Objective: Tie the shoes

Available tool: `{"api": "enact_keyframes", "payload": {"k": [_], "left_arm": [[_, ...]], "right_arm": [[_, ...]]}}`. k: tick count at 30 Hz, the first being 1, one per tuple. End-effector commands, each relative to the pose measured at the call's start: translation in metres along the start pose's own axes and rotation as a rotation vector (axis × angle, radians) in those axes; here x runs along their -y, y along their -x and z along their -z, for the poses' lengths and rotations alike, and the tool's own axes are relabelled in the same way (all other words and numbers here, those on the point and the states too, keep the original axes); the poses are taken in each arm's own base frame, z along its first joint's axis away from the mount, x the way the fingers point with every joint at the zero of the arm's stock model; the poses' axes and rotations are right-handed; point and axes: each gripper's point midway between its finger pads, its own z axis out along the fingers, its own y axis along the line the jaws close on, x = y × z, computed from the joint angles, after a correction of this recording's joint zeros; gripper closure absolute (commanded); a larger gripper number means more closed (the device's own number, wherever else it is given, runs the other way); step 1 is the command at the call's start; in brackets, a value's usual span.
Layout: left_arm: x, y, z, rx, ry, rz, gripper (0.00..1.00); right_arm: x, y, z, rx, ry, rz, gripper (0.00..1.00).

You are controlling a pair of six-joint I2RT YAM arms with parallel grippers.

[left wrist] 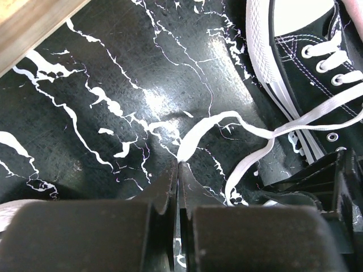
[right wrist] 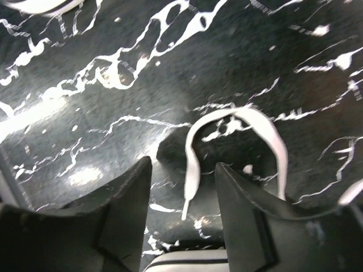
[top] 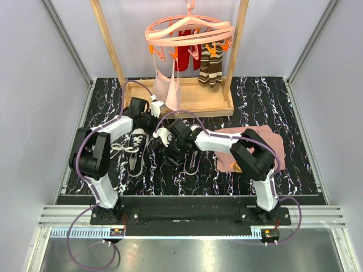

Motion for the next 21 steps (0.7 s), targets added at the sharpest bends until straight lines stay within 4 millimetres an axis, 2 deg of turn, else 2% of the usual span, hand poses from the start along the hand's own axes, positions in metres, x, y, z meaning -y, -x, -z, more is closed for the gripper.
{"api": "enact_keyframes", "payload": {"k": [1,2,7,11,12,14,15,16,18,21], "left_arm": [[0.000,0.020,0.004,0.052,-0.022,-0.007,1.00],[0.000,0.021,0.003,0.054,-0.024,-0.002,1.00],[-0.001,0.021,0.003,0.056,-0.032,0.016,1.00],[0.001,0.020,0.004,0.056,-0.037,0.020,1.00],[0.001,0.019,0.004,0.055,-0.037,0.022,1.00],[0.003,0.019,0.006,0.059,-0.039,0.039,1.00],[0.005,0.019,0.007,0.058,-0.045,0.049,1.00],[0.008,0.021,0.010,0.066,-0.056,0.053,1.00],[0.016,0.018,0.012,0.069,-0.080,0.072,1.00],[0.026,0.020,0.023,0.088,-0.103,0.089,1.00]], "right_arm": [[0.007,0.004,-0.012,-0.006,-0.048,0.051,0.45],[0.011,0.000,-0.014,-0.022,-0.072,0.057,0.49],[0.007,-0.019,-0.022,-0.080,-0.107,0.130,0.59],[0.004,-0.031,-0.025,-0.112,-0.119,0.138,0.74],[0.003,-0.031,-0.024,-0.111,-0.121,0.133,0.89],[-0.002,-0.026,-0.015,-0.091,-0.115,0.113,1.00],[-0.007,-0.021,-0.008,-0.075,-0.107,0.091,1.00],[-0.017,-0.008,0.008,-0.034,-0.085,0.093,1.00],[-0.024,0.006,0.027,0.012,-0.088,0.083,1.00],[-0.035,0.032,0.076,0.112,-0.100,0.105,1.00]]}}
